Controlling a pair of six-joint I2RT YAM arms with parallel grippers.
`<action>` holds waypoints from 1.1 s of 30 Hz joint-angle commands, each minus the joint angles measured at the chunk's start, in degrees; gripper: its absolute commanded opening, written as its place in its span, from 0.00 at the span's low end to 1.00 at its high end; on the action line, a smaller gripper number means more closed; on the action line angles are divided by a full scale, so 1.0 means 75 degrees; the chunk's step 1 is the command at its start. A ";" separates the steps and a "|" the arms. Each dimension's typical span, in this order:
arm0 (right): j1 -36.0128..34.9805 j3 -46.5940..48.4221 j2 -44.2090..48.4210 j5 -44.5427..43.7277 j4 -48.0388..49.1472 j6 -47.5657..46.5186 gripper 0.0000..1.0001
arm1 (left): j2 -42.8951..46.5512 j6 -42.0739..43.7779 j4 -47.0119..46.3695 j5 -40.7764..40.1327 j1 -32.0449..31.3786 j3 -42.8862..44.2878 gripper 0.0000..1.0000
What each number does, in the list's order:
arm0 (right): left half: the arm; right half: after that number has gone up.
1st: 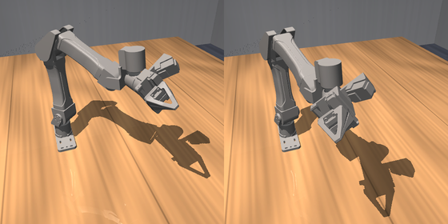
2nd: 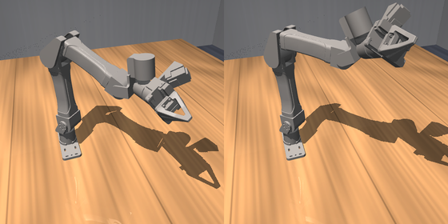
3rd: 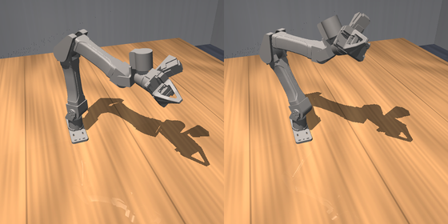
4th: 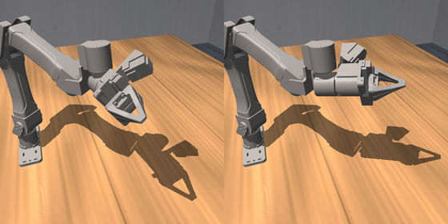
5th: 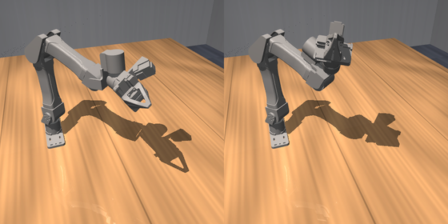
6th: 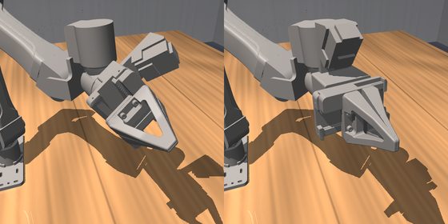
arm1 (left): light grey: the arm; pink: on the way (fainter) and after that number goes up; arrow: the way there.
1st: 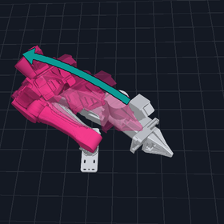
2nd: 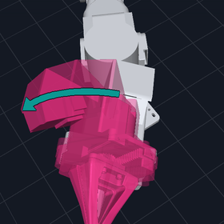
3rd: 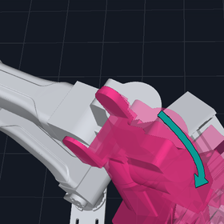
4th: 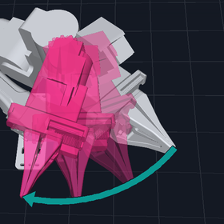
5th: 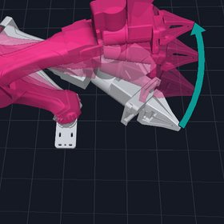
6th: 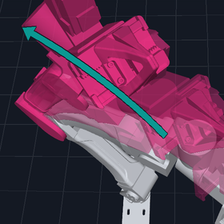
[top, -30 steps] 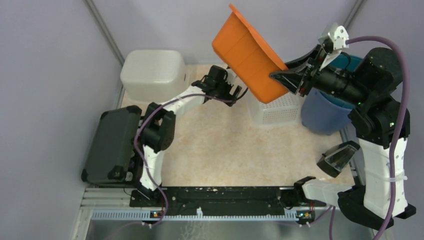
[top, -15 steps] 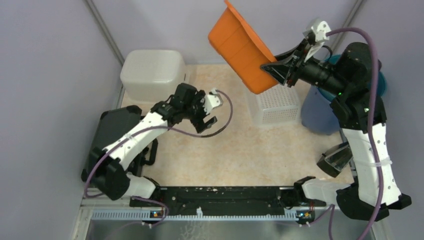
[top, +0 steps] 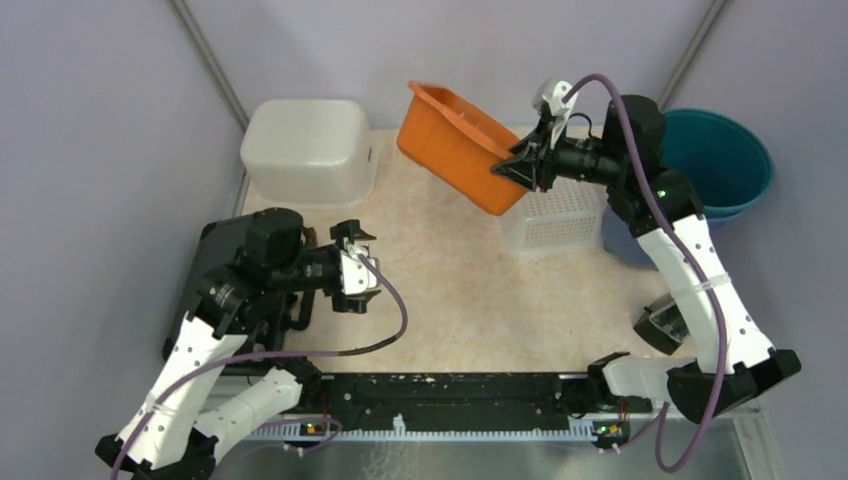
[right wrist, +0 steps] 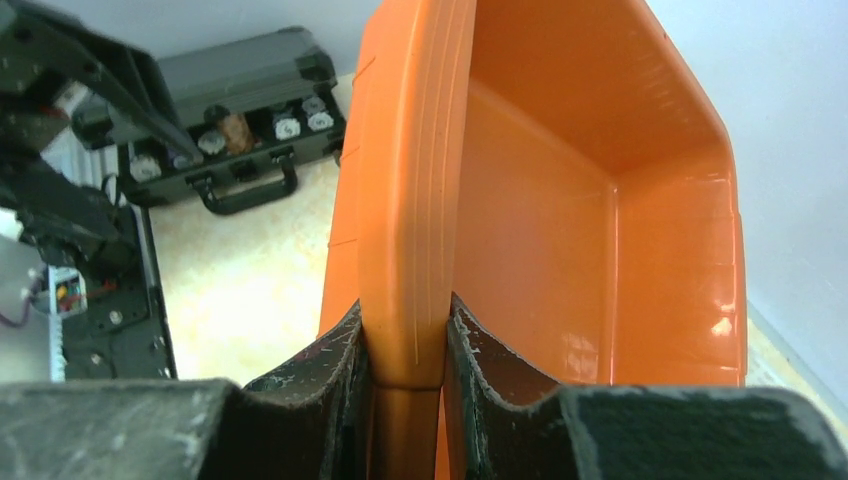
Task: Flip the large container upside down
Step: Move the container to the center of the board, then place the container at the center of the board.
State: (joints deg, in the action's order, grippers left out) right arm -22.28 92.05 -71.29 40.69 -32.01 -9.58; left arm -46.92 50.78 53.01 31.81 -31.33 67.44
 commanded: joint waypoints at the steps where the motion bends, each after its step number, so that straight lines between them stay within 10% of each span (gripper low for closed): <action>1: -0.0085 -0.0569 0.0433 0.0828 0.1281 -0.1402 0.00 | -0.0057 0.0434 0.0566 0.0900 0.0456 0.0388 0.99; 15: -0.1168 -0.3055 0.0709 0.1420 0.0670 -0.4334 0.00 | -0.0564 0.0140 0.0875 0.1299 0.0725 0.2099 0.99; 33: -0.2186 -0.6582 0.1301 0.1604 0.1705 -0.5502 0.00 | -0.0494 -0.0249 -0.0624 0.0968 0.0768 -0.0103 0.99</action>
State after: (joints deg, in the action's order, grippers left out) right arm -36.69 45.89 -61.84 49.06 -25.21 -50.59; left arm -52.10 49.54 52.71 39.03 -25.91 69.52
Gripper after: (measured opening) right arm 0.246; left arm 0.989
